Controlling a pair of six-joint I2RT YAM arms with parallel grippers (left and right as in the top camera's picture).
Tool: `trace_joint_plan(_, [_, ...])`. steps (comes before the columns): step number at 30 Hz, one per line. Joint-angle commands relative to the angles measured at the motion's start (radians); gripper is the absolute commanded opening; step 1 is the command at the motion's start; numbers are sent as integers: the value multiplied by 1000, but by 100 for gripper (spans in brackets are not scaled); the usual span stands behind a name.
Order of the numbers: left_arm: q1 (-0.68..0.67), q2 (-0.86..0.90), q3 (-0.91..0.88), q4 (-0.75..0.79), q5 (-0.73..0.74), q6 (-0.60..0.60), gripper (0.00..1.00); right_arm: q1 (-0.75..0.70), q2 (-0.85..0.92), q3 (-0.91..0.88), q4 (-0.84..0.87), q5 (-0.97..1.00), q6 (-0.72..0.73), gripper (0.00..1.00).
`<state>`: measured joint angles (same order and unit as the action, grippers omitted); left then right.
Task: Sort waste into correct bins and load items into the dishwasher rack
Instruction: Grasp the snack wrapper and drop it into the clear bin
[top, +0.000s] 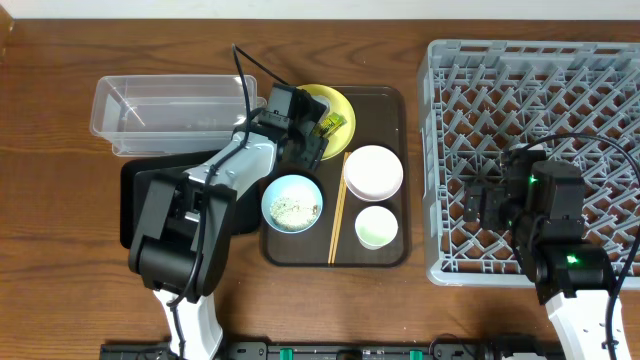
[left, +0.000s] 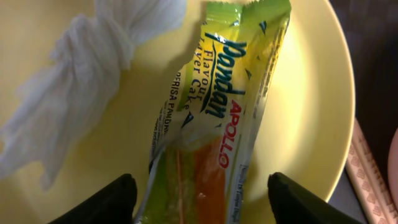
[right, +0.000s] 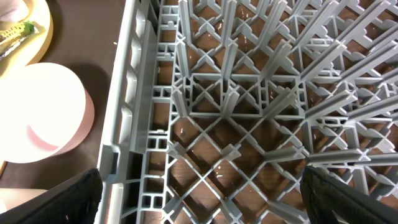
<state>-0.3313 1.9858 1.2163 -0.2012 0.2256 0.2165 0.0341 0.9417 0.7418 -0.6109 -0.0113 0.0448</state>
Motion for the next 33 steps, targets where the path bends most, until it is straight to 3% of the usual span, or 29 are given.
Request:
trace_joint_plan(1, [-4, 29, 10, -2, -9, 11, 63, -14, 1, 23, -3, -8, 10, 99])
trace_joint_plan(12, [-4, 13, 10, -6, -9, 7, 9, -14, 1, 23, -8, -8, 10, 99])
trace_joint_plan(21, [1, -177, 10, -28, -10, -85, 6, -14, 1, 23, -8, -8, 10, 99])
trace_joint_plan(24, [29, -243, 10, -29, -41, -213, 6, -14, 1, 23, -8, -8, 10, 99])
trace_joint_plan(28, [108, -288, 10, -29, -165, -516, 6, -14, 1, 23, -6, -8, 10, 99])
trace_joint_plan(33, [239, -285, 10, -28, -171, -839, 6, -14, 1, 23, -6, -8, 10, 99])
